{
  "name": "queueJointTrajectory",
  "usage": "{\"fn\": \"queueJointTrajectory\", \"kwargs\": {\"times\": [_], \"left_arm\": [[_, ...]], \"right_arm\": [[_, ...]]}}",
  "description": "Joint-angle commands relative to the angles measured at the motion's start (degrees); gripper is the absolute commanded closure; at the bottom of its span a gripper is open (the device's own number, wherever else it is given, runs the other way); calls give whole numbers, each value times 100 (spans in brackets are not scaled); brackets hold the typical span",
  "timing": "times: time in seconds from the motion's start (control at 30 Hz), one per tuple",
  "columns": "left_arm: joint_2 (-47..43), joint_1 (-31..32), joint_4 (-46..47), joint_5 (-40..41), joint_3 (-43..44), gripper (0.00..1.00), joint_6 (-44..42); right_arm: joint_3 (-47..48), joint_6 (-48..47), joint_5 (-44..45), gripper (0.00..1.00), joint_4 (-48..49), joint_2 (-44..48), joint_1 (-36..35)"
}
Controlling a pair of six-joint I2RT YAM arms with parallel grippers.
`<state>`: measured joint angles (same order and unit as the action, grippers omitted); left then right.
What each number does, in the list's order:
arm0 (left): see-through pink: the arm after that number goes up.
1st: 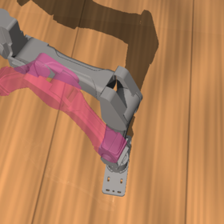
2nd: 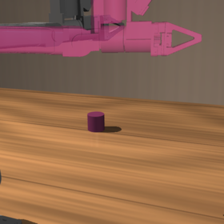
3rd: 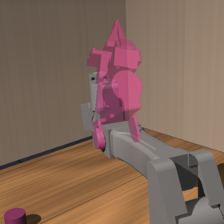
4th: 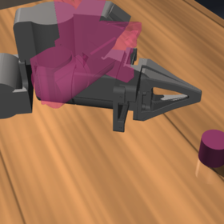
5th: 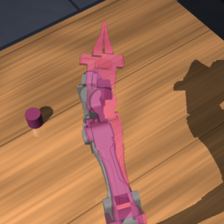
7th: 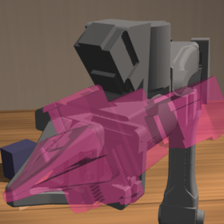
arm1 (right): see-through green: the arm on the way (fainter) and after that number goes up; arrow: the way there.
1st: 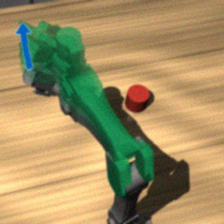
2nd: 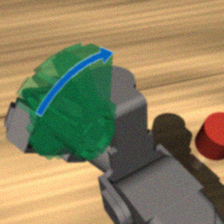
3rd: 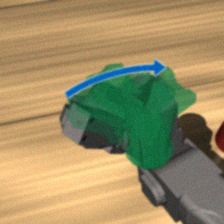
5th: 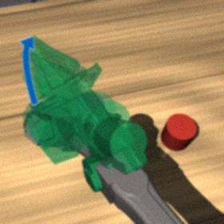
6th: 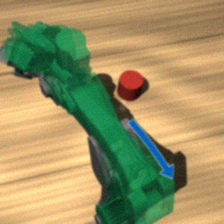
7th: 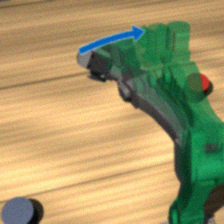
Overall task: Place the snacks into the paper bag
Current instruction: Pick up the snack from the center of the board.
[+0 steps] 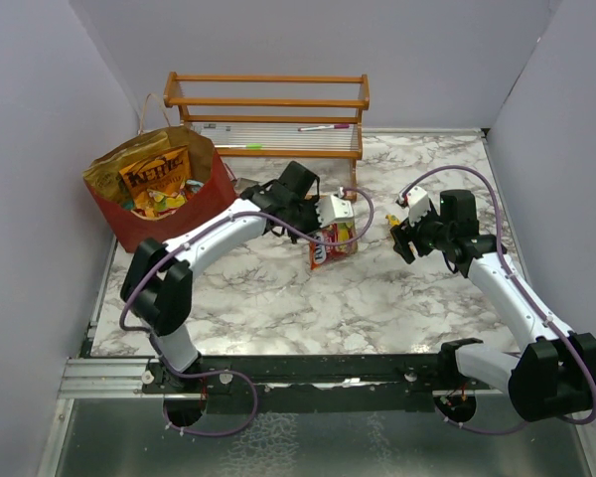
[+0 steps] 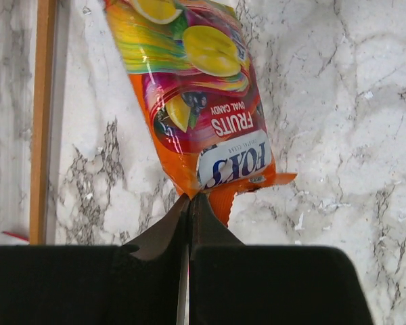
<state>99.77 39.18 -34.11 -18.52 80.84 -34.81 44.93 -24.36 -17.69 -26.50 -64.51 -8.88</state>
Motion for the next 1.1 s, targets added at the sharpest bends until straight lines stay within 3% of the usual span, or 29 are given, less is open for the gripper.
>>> {"fn": "queueJointTrajectory", "kwargs": {"times": [0.0,0.33,0.43,0.5,1.07], "left_arm": [[-730,102,169,486,-272,100,-160],[-1853,123,548,587,-1045,100,-447],[-2049,125,538,501,-1158,100,-507],[-2163,125,517,453,-1219,100,-562],[-2633,-235,371,294,-1038,100,-342]], "right_arm": [[-43,-35,-102,28,135,60,18],[-61,-9,-13,22,217,135,18],[-62,6,104,6,251,164,18],[-76,9,178,1,295,183,18],[-91,20,346,1,356,226,22]]}}
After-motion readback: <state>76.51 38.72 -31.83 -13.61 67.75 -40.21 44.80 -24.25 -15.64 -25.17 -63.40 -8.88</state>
